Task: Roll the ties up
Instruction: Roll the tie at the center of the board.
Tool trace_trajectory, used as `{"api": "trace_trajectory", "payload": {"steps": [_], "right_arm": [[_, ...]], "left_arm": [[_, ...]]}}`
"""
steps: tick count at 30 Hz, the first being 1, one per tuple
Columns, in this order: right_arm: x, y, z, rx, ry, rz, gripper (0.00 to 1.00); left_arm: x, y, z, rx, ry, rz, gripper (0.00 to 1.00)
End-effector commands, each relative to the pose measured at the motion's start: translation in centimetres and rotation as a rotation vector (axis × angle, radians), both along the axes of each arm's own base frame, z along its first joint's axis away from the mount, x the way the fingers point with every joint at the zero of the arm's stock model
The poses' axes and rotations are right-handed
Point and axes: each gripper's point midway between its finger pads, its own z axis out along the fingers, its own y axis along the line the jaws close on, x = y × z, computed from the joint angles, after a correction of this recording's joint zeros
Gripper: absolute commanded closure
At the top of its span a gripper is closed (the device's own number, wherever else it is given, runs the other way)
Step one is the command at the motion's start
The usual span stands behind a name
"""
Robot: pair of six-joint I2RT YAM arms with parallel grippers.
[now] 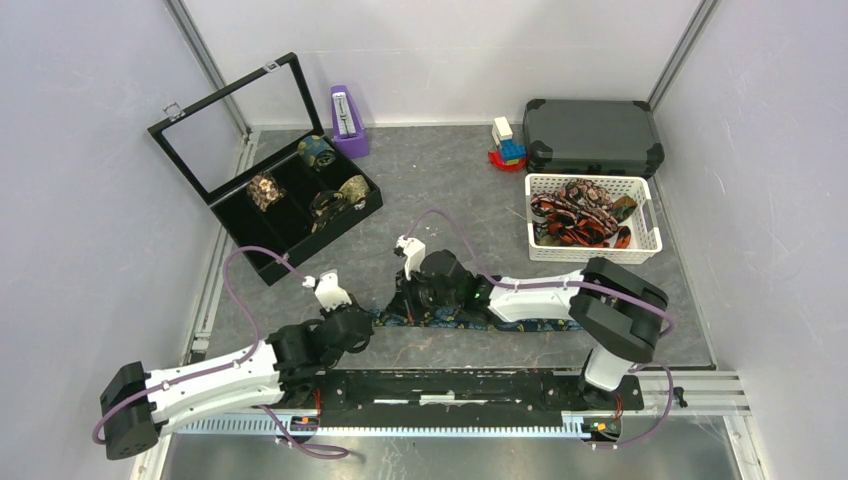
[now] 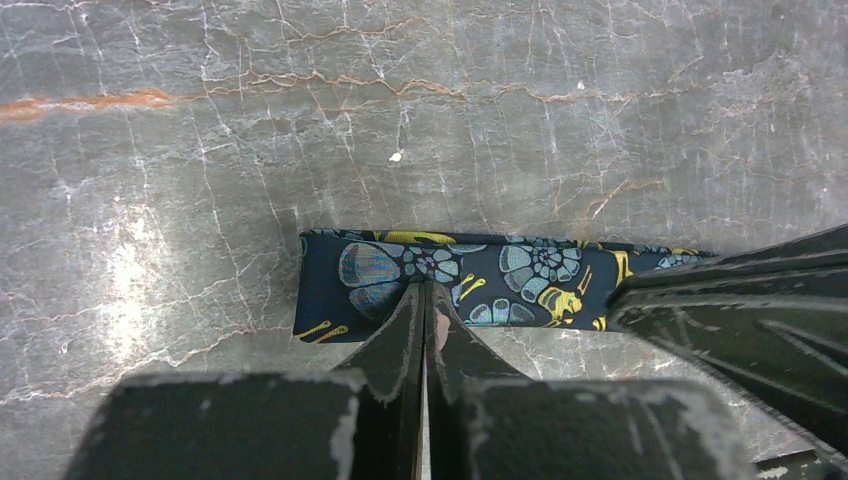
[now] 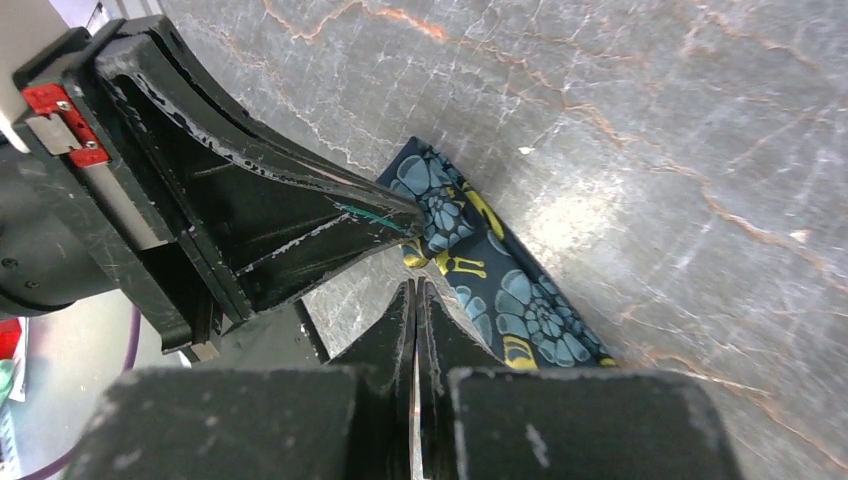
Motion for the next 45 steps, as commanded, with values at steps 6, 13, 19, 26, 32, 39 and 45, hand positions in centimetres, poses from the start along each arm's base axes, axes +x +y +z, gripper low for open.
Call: {"api": "trace_trajectory", "payload": {"steps": [6,13,19,26,32,39,45], "right_arm": [[-1.0,4.3,1.2,0.088,0.036,0.046,1.0],[-0.3,5.1,0.1,0.069,0.036,0.031,1.0],[0.1,5.4,-1.4,0.037,0.034,0.023,1.0],[0.4,5.0,-3.6,-0.013,0.033,0.011,1.0],[0.6,4.4,-4.6,-0.037,0.035,0.0,1.0],[0.4,3.9,-5.1,-0.053,0.036,0.002,1.0],[0.5,3.1,-5.6,-0.064,0.038,-0.009,1.0]], "left_arm": [[0.6,0.5,0.3,-0.049,-0.037,0.073,0.98],[0.6,0.6,0.3,-0.056,-0.04,0.075,0.98],[0.6,0.6,0.3,-0.062,-0.042,0.074,0.98],[0.6,0.5,0.5,-0.069,-0.046,0.074,0.98],[0.7,0.4,1.1,-0.081,-0.054,0.067,0.98],[0.6,2.1,2.6,-0.013,-0.058,0.103,0.42],[0.3,4.1,2.8,0.005,-0.044,0.181,0.26]]}}
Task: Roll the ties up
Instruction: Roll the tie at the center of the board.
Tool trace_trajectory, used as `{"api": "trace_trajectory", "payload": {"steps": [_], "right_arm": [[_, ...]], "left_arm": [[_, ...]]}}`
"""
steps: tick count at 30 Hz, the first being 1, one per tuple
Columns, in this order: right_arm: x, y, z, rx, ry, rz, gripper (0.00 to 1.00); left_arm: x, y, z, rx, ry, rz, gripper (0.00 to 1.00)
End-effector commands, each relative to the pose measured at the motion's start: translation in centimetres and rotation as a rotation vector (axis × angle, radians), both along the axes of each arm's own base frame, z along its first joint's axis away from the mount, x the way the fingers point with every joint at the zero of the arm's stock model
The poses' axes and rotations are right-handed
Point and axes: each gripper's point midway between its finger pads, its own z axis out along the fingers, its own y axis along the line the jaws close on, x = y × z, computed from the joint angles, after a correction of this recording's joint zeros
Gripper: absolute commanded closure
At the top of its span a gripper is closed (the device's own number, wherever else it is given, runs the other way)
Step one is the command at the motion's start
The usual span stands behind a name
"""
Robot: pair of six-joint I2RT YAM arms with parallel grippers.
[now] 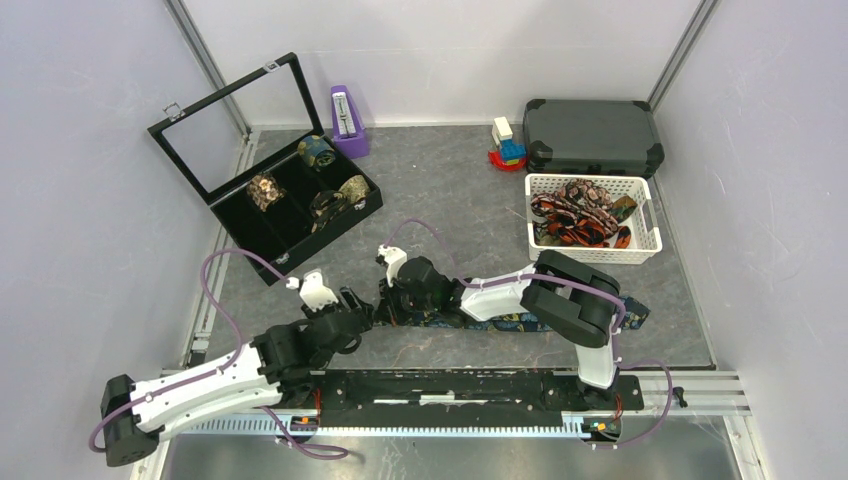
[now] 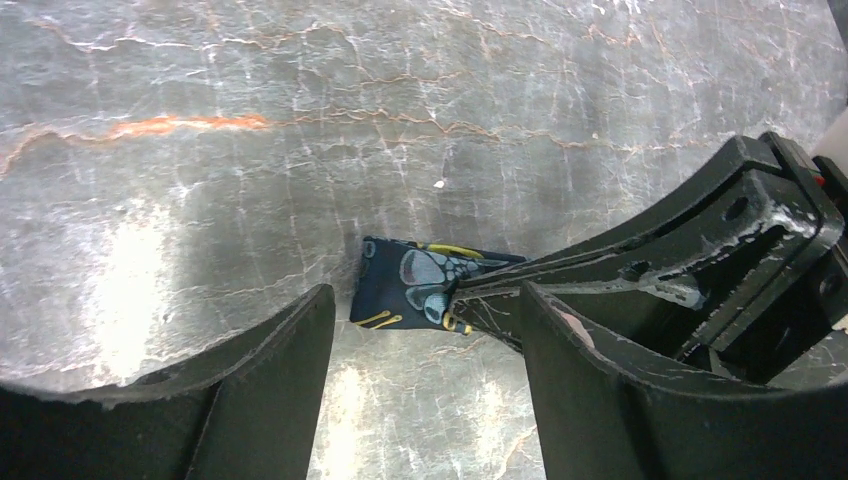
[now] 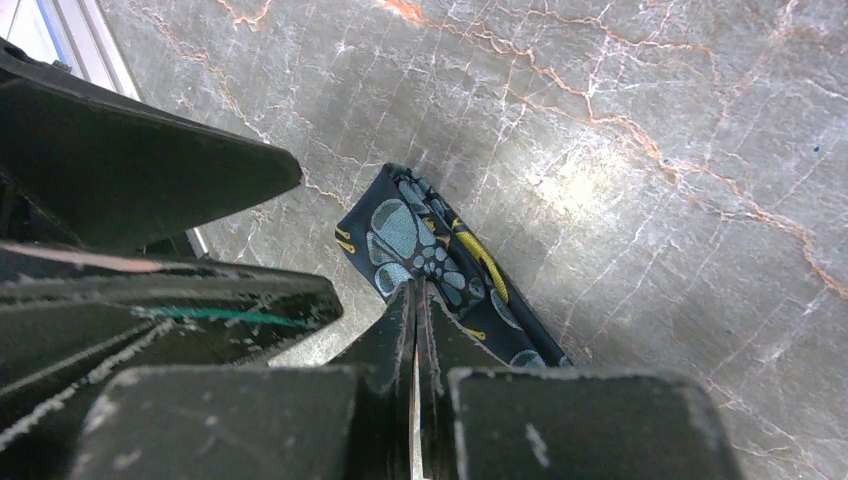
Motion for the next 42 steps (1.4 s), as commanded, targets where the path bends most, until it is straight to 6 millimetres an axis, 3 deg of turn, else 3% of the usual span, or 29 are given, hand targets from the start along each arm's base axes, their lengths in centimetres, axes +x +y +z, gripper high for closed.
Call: {"api": "trace_trajectory", "payload": {"steps": [1,6,17,26,30,35,42], "right_arm": [[0.5,-0.7,-0.5,-0.008,-0.022,-0.014,1.0],[0.7,-0.9,-0.6,-0.012,-0.023,-0.017,1.0],[1.0,-1.9,-1.3,-0.026,-0.013,-0.029,1.0],[1.1,-2.5,-1.6,-0.031,-0.009,-0.035,1.0],[1.2,-3.0,-1.9,-0.034,-0.004,-0.04,1.0],[1.3,-3.6,-2.0,-0.041,-0.005,-0.043,1.0],[1.5,-3.8,-2.1,-0.041,-0.001,-0.042,1.0]], "left_arm": [[0.3,1.7,1.0,-0.003,-0.02,0.1,0.26],[0.1,2.0,0.2,-0.008,-0.012,0.114,0.35],[0.4,0.7,0.3,-0.143,-0.108,0.032,0.41],[0.4,1.2,-0.8,-0.061,-0.05,0.081,0.35],[0.4,0.4,-1.6,-0.047,-0.02,0.069,0.36],[0.8,-0.7,-1.1,-0.099,-0.061,0.035,0.37],[1.2,-0.6,-0.8,-0.132,-0.123,0.027,0.43]]}}
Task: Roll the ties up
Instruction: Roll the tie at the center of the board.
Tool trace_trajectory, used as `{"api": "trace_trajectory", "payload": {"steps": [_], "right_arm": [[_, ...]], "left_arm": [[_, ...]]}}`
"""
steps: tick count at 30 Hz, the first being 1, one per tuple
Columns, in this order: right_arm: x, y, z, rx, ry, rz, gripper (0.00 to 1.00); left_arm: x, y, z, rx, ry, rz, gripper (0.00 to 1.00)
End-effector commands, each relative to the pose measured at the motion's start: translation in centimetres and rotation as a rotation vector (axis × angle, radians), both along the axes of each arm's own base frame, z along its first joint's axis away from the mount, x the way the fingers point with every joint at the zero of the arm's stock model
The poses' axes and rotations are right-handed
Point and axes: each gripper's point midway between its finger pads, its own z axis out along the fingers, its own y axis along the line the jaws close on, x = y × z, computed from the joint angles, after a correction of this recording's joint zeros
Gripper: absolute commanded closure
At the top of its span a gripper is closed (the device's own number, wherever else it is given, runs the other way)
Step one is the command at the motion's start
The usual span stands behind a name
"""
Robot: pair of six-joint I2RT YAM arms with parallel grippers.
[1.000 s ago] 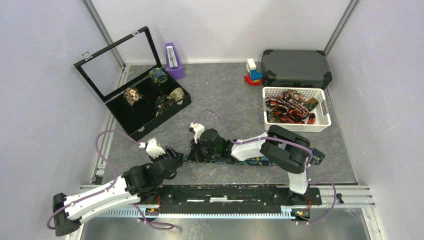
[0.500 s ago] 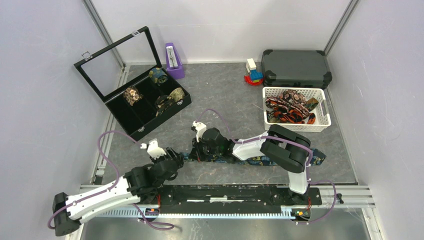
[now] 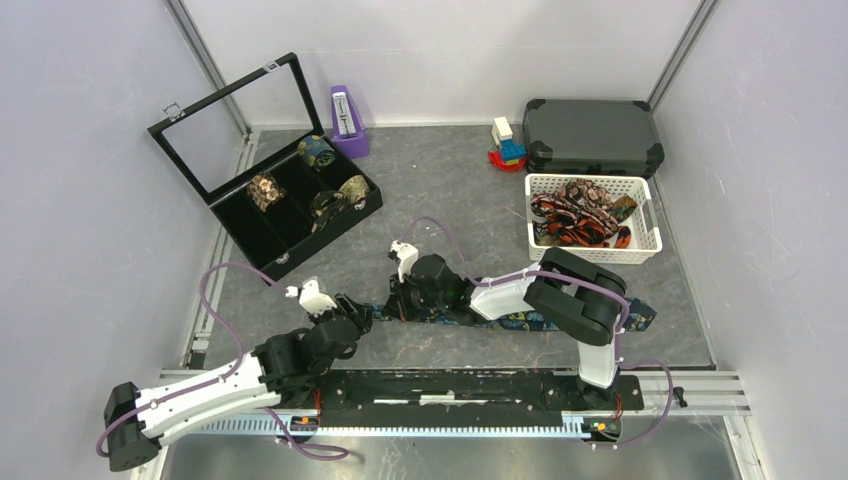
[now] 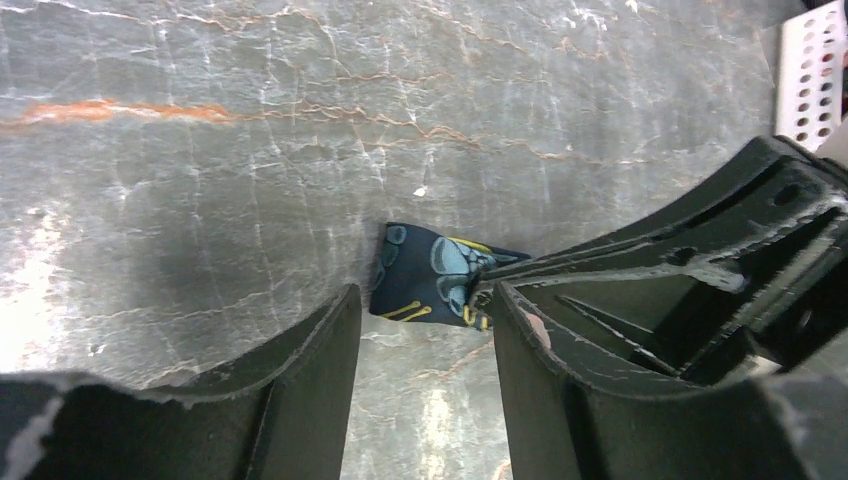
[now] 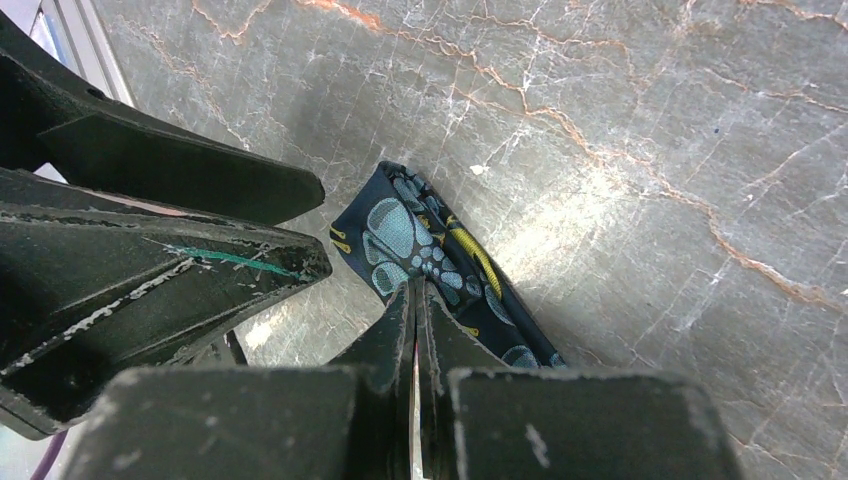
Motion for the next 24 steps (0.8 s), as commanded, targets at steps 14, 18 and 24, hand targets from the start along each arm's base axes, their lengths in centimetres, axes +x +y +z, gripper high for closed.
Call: {"api": "trace_trajectory", "payload": {"steps": [14,18,24], "right_arm": [[-0.3,-5.3,-3.3,-0.106,0.031,-0.03,1.0],[-0.5,-6.7,-3.6,-0.118,0.032,-0.04,1.0],[-0.6,-8.4,-4.1,-0.129,0.04,-0.056,1.0]], "left_arm": [[0.9,-2.3,0.0,0.073,0.012,-0.114,0.31],[1.2,-3.3,0.6,0.037,-0.014,-0.153,0.34],[1.3,-4.5,1.5,-0.036,-0.043,-0.227,0.39]]}}
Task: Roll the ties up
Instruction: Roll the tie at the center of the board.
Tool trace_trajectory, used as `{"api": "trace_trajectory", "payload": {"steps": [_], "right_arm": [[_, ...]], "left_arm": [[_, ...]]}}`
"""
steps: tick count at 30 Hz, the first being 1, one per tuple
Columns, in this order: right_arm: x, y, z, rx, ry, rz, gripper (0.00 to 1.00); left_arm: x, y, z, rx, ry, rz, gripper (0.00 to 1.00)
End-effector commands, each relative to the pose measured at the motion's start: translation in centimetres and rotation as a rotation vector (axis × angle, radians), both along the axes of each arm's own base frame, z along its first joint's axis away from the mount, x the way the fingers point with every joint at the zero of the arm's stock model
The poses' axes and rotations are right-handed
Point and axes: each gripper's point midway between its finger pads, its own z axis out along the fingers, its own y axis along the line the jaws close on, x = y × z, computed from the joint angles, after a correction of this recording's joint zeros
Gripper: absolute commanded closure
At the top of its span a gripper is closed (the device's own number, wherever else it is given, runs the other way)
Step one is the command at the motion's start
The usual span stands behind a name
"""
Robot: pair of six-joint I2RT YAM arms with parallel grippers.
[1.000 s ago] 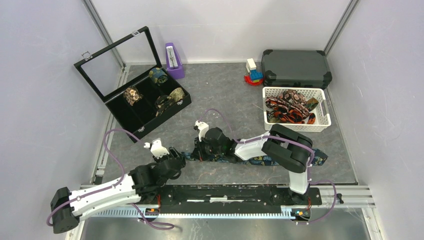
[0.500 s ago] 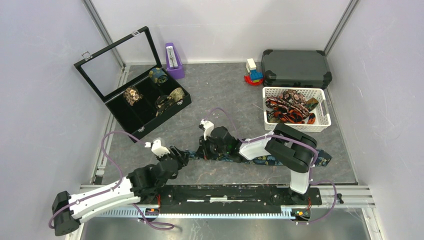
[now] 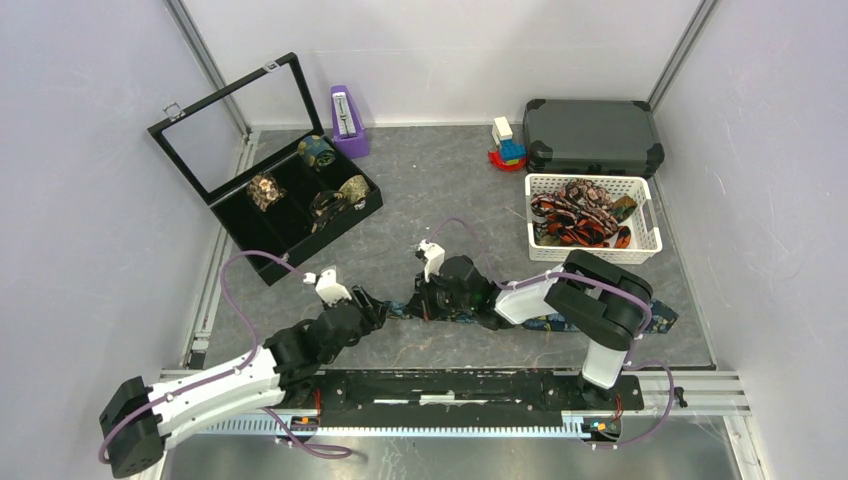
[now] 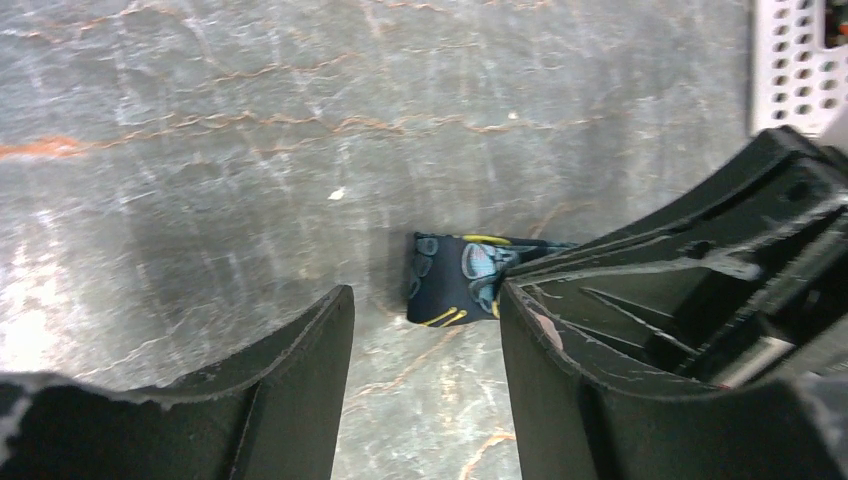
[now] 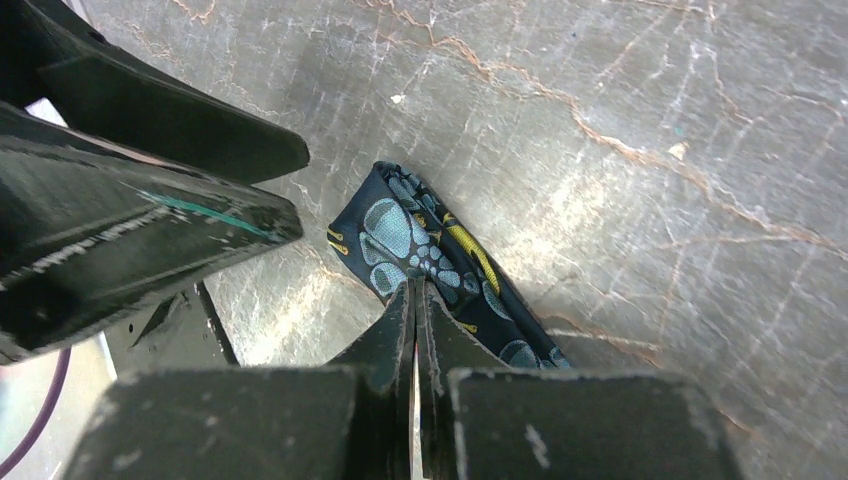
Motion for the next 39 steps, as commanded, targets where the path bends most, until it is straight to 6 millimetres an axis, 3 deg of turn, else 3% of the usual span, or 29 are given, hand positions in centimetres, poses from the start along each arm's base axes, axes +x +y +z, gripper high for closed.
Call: {"api": "trace_trajectory", "payload": {"steps": [1,12,17,25,39], "right_arm": [[-1.0,-3.9,-3.8,-0.147,0.044,-0.012,1.0],[-0.8,-4.8,-3.9,-0.148,0.049,-0.015,1.0],[-1.0,-4.7,-4.0,-0.146,0.056,-0.01,1.0],[-1.0,-4.7,-4.1,-0.145,0.057,-0.009,1.0],[-1.0,-4.6,-4.2,-0.144,0.061,-0.006,1.0]], "left_arm": [[0.4,-1.5,1.6,-0.052,-0.058,-0.086,0.39],[0.9,-2.5,0.1,-0.086,-0.015,-0.173,0.43],[1.4,-3.4,0.5,-0.115,-0.029,-0.207,0.46],[1.1,-3.0,-0.9,-0.112,-0.024,-0.207,0.51],[1.3,-4.0,-1.3,-0.134,-0.032,-0.253,0.55]]}}
